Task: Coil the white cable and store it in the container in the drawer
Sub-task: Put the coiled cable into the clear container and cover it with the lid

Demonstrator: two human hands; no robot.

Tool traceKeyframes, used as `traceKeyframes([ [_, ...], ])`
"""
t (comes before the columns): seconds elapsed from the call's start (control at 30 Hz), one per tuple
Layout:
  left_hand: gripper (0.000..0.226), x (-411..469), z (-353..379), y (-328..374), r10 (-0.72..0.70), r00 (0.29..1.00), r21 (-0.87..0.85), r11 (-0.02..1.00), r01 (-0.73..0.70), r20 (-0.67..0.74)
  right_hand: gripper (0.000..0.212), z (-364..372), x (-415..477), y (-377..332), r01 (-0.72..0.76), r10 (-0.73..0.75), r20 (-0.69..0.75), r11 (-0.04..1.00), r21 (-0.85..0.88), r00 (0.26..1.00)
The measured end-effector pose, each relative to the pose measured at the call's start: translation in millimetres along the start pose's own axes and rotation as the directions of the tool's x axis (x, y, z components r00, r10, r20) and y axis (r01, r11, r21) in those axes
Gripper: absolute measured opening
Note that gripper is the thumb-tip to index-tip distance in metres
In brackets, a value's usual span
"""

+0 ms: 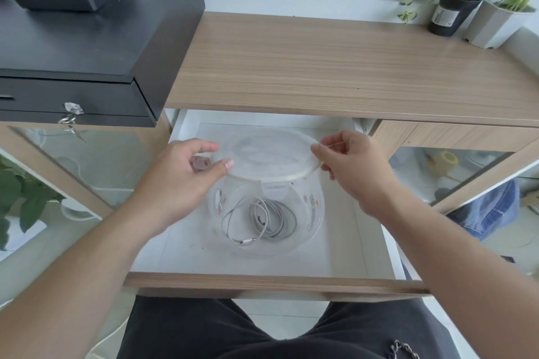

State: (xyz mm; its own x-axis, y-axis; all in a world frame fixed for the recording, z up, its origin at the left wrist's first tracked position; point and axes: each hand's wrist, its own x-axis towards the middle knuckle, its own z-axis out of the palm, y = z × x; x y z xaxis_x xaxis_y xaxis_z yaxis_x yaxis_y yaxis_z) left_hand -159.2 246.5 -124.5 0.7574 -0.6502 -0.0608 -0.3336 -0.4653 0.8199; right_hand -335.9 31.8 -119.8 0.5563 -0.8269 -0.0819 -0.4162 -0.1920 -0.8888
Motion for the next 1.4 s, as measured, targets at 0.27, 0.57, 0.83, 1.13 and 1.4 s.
traceKeyframes([
  [0.27, 0.052, 27.8, 11.0, -3.6, -0.045, 0.997, -0.026, 0.999, 0.046, 0.056, 0.017, 13.2, 26.9, 4.2, -0.01, 0.013, 0.047, 0.999, -0.053, 0.999],
  [0.57, 0.07, 21.6, 14.8, -7.6, -0.059, 0.987, 0.038, 0.998, 0.054, 0.149, 0.038, 13.7, 20.2, 10.0, -0.093, 0.11, 0.143, 0.989, -0.119, 0.984],
  [0.83, 0.006, -1.1, 5.1, 8.0, 0.431, 0.898, 0.304, 0.871, -0.387, -0.091, 0.031, 3.1, -52.8, -23.1, 0.145, 0.029, 0.294, 0.822, -0.55, 0.955],
  [1.13, 0.037, -7.1, 20.5, 24.2, 0.013, 0.853, 0.669, 0.615, -0.418, 0.521, 0.012, 47.9, -38.7, -30.7, 0.139, 0.315, 0.544, 0.758, -0.637, 0.778],
  [1.4, 0.02, 11.2, 49.5, 35.9, -0.163, 0.836, 0.726, 0.598, -0.338, 0.523, 0.028, 63.2, -23.4, -19.9, -0.132, 0.48, 0.524, 0.812, -0.568, 0.704],
])
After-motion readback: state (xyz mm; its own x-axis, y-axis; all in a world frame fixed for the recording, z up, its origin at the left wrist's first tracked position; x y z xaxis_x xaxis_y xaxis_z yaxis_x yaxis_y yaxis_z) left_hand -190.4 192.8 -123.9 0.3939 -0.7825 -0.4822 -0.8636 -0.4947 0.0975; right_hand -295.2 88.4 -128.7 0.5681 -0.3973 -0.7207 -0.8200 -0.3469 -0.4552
